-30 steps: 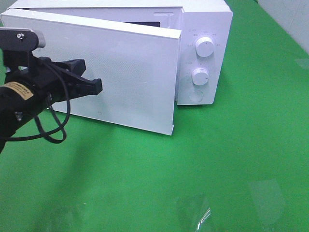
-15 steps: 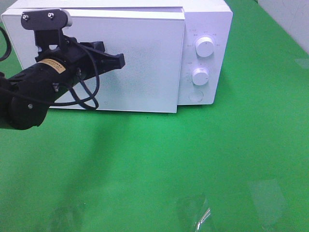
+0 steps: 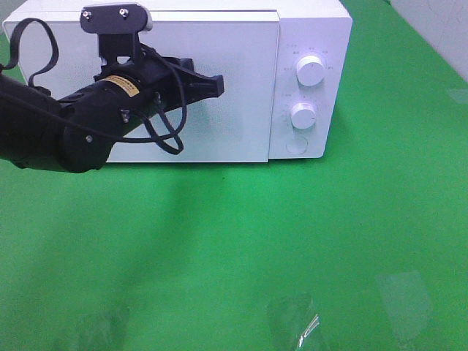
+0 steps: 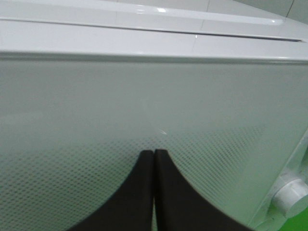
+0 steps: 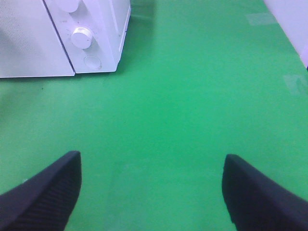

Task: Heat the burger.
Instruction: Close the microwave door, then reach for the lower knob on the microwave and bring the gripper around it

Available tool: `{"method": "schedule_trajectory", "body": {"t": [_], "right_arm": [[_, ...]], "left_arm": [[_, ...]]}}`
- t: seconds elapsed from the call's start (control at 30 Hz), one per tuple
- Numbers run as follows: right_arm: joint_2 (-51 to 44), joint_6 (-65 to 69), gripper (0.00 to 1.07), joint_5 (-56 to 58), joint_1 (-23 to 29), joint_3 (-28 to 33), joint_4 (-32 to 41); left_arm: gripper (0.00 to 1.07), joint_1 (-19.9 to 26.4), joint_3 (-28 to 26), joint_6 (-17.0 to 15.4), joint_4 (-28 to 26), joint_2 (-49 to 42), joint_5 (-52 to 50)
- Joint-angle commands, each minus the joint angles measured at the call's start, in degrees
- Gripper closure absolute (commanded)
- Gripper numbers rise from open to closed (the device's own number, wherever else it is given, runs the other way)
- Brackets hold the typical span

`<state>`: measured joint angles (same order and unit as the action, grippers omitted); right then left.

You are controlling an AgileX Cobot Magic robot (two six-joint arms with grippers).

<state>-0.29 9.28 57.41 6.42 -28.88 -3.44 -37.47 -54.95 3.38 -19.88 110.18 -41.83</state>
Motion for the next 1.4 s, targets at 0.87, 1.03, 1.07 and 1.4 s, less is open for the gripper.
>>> {"method": "schedule_trajectory", "body": {"t": [0.87,1.03,1.07,1.4], "right_arm": [[-1.5,0.1,0.32,0.1,-0.3,0.2,-0.1],[-1.5,0.1,0.32,0.1,-0.3,0.2,-0.1],[-1.5,0.1,0.32,0.1,-0.3,0.2,-0.1],[-1.5,0.1,0.32,0.1,-0.3,0.2,-0.1]], "left_arm": [[0.23,-9.6,5.7,6.5,-7.0,-3.3,14.4],[0.06,-8.3,6.5,9.1,-7.2,-8.2,35.4],[0.06,-8.3,6.5,9.1,-7.2,-8.2,35.4],[0.06,5.0,6.5,8.6,-3.3,-17.6,63.5]]}}
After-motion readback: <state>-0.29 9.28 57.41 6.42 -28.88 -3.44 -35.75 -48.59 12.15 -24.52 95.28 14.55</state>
